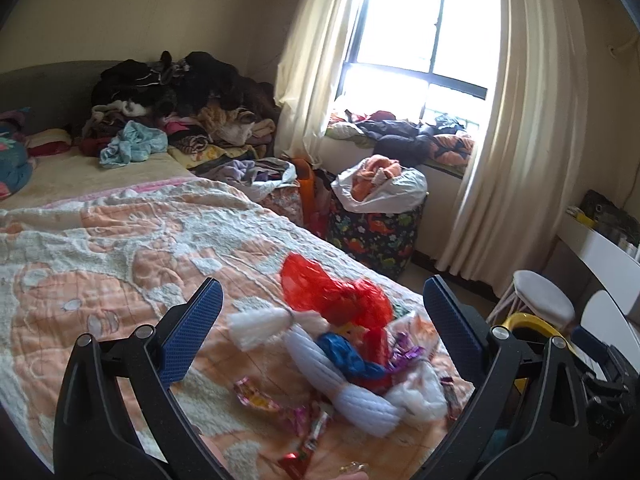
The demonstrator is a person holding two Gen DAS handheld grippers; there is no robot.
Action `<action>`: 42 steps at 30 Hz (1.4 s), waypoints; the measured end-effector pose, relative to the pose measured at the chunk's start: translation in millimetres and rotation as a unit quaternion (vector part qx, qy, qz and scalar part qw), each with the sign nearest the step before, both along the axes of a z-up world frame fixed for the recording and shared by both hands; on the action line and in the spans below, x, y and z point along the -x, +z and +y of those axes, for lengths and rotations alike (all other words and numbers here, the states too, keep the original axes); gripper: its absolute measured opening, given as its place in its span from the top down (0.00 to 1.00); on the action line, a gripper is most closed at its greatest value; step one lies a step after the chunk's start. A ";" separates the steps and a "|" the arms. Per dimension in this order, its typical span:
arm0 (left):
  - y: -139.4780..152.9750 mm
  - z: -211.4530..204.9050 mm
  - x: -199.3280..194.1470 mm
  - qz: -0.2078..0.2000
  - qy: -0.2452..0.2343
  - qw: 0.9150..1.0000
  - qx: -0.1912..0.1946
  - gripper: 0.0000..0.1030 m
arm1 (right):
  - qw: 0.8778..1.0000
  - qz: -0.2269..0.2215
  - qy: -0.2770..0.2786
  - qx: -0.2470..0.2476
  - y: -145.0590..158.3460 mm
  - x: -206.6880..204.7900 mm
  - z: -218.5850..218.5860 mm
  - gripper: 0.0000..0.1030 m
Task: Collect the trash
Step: 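Close the right tool on the brown chocolate wrapper while the left tool grasps the red bag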
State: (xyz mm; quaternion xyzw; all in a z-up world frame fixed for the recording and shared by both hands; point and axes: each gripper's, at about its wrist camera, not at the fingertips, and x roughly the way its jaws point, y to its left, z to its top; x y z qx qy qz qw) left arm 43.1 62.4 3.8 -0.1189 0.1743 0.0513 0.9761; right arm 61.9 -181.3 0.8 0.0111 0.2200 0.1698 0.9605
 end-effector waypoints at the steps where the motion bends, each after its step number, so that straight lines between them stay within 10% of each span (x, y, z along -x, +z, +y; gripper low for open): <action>1: 0.9 4.4 -4.0 -0.001 0.001 1.000 0.005 0.11 | 1.000 0.003 0.001 0.001 -0.6 -2.9 1.4 0.06; 14: -9.7 29.6 -89.0 0.066 -0.033 0.997 0.028 0.11 | 0.996 0.084 0.010 0.038 -28.5 -47.7 -6.8 0.08; 28: -62.3 53.2 -170.2 0.202 -0.083 0.972 0.083 0.12 | 0.960 0.268 0.054 0.063 -97.0 -89.7 15.2 0.56; 31: -72.9 57.1 -178.2 0.221 -0.093 0.965 0.101 0.21 | 0.948 0.307 0.067 0.047 -112.0 -99.0 18.6 0.83; 36: -80.7 58.0 -180.8 0.231 -0.101 0.960 0.125 0.40 | 0.948 0.308 0.071 0.040 -119.5 -94.4 19.8 0.85; 42: -71.3 54.5 -173.6 0.204 -0.116 0.963 0.133 0.95 | 0.957 0.285 0.061 0.003 -111.8 -81.9 -0.2 0.85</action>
